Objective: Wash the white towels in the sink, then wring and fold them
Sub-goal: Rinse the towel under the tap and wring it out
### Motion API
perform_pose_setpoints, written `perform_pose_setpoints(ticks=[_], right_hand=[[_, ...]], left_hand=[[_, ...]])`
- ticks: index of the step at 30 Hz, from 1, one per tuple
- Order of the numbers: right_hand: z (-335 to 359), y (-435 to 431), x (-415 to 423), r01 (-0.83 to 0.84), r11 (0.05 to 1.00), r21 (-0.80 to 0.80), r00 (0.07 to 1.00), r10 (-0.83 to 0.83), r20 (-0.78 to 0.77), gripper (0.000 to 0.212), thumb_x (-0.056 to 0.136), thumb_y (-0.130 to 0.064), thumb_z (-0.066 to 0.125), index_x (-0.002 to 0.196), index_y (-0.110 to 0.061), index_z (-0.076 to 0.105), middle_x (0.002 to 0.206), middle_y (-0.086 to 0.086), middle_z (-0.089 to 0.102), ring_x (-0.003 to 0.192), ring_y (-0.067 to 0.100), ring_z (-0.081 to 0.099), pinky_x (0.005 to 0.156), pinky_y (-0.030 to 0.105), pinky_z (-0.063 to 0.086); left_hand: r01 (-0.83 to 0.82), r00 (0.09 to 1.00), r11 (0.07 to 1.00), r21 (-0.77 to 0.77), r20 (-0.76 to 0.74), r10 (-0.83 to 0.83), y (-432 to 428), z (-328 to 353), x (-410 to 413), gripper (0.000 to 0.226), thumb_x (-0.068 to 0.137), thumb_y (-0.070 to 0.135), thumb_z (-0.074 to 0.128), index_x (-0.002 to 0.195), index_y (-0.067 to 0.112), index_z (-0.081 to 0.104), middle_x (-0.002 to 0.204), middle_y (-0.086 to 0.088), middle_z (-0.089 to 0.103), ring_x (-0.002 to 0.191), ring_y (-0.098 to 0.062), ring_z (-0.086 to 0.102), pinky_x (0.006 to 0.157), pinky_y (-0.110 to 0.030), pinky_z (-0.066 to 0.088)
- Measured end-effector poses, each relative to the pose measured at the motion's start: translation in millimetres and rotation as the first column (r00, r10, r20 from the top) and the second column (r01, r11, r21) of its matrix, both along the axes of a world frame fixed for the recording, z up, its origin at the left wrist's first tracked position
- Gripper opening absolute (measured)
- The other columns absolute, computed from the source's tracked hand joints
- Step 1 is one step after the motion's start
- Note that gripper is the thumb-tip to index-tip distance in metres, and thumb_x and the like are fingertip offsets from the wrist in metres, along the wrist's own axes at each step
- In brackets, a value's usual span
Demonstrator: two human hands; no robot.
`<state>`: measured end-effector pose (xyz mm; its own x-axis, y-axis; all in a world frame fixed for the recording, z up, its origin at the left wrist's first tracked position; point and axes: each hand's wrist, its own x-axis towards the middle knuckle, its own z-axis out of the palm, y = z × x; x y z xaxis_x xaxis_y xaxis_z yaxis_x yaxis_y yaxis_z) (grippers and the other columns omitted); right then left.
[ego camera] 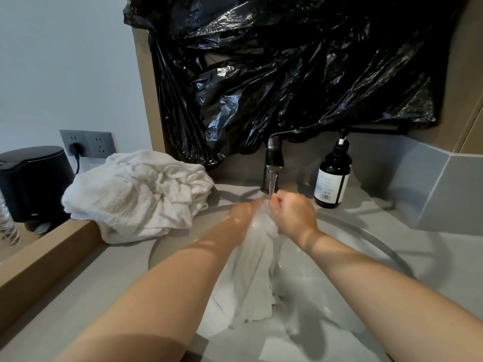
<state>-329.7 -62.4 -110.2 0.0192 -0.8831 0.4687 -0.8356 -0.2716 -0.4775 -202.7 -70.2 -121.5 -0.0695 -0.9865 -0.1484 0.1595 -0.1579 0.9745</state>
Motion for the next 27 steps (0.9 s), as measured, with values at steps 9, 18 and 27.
perform_pose_setpoints(ticks=[9,18,27], right_hand=[[-1.0,-7.3,-38.6,-0.504,0.592,0.629,0.424,-0.464,0.777,0.048,0.095,-0.054,0.038,0.097,-0.011,0.060,0.102,0.018,0.062,0.097,0.041,0.058,0.095,0.061,0.037],[15.3,-9.9,-7.5,-0.213,0.789,0.576,0.469,-0.434,0.769,0.024,0.084,-0.037,0.064,0.082,-0.013,0.065,0.073,0.004,0.066,0.071,0.024,0.063,0.071,0.032,0.053],[13.7,-22.7,1.8,0.040,0.944,0.327,0.661,-0.270,0.700,0.040,0.086,-0.021,0.057,0.050,-0.013,0.040,0.049,0.001,0.041,0.048,0.019,0.037,0.049,0.030,0.030]], left_hand=[[-0.046,0.993,0.994,-0.101,-0.112,0.034,5.8,4.2,11.4,0.014,0.095,0.008,0.056,0.089,0.005,0.069,0.077,-0.006,0.070,0.067,-0.016,0.066,0.060,-0.022,0.054],[-0.128,0.968,0.976,-0.174,0.194,0.162,-0.3,4.6,0.4,0.035,0.091,0.047,0.060,0.100,0.015,0.072,0.101,-0.006,0.073,0.095,-0.022,0.068,0.088,-0.037,0.055],[-0.079,0.997,0.996,0.046,-0.003,0.079,-16.6,5.4,-0.8,0.042,0.086,0.037,0.066,0.119,0.011,0.064,0.111,-0.006,0.067,0.106,-0.023,0.063,0.103,-0.038,0.047]])
